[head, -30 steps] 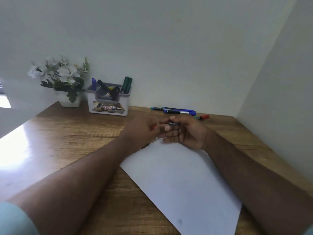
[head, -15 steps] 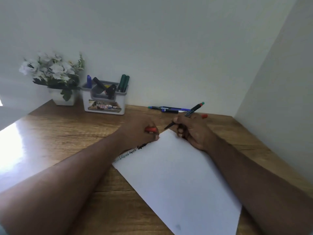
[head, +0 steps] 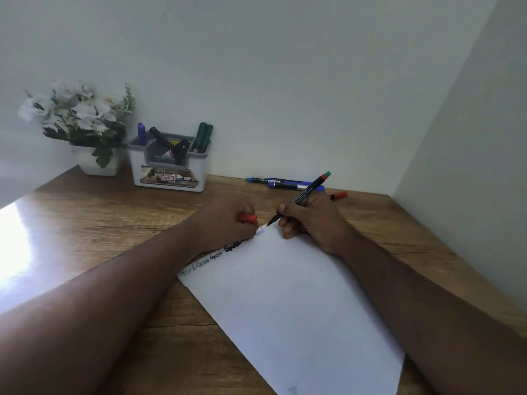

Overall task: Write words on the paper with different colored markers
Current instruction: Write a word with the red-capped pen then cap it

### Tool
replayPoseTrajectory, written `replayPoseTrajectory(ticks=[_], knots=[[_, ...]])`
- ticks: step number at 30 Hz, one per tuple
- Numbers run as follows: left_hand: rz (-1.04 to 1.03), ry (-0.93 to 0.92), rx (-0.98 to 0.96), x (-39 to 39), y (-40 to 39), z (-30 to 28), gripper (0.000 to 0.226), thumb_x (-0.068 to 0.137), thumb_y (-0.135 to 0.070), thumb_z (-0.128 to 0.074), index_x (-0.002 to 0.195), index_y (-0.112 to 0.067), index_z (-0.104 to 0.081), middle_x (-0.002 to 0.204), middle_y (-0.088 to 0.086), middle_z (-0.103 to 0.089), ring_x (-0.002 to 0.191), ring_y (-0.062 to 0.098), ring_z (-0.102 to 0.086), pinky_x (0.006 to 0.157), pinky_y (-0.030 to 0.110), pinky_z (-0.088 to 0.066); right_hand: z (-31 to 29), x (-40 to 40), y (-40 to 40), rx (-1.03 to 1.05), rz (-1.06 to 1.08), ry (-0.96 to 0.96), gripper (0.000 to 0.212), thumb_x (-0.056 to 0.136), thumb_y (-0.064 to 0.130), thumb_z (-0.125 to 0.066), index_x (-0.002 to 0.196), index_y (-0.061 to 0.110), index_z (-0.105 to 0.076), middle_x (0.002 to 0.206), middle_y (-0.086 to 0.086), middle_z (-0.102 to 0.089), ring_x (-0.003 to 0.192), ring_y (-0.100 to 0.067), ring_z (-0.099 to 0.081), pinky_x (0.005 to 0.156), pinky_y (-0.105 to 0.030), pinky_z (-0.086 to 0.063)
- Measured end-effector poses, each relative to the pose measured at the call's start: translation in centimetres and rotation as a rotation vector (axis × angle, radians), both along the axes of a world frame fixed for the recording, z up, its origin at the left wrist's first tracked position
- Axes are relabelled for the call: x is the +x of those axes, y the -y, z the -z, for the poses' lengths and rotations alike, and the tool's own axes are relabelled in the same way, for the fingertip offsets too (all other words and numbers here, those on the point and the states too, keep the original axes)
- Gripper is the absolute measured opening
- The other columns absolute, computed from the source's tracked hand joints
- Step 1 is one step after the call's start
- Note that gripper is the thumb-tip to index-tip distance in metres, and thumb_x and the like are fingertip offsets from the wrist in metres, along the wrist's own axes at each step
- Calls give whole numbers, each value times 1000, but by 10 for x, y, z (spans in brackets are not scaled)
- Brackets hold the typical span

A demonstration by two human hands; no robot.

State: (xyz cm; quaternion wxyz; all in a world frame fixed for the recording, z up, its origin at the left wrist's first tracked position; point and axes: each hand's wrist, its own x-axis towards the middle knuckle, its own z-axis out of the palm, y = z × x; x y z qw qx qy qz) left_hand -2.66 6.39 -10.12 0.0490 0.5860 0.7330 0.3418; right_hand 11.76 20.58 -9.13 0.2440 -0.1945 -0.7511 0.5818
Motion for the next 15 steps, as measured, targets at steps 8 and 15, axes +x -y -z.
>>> replayPoseTrajectory(ticks=[8,15], knots=[[-20,1,-6,-1,0,0,11,75,-16,-66,73,-6,-67,71,9,-67,69,24,-63,62,42,-52,-1,0,1,3,-1,31,16,88,1,-61,74,0,-68,58,-10,-66,44,-16,-59,48,-28,-54],[-2,6,8,1,1,-1,14,75,-13,-65,76,1,-66,75,15,-67,71,29,-63,63,44,-51,-1,0,2,12,7,24,18,88,1,-61,72,3,-67,58,-9,-65,44,-15,-59,48,-27,-54]])
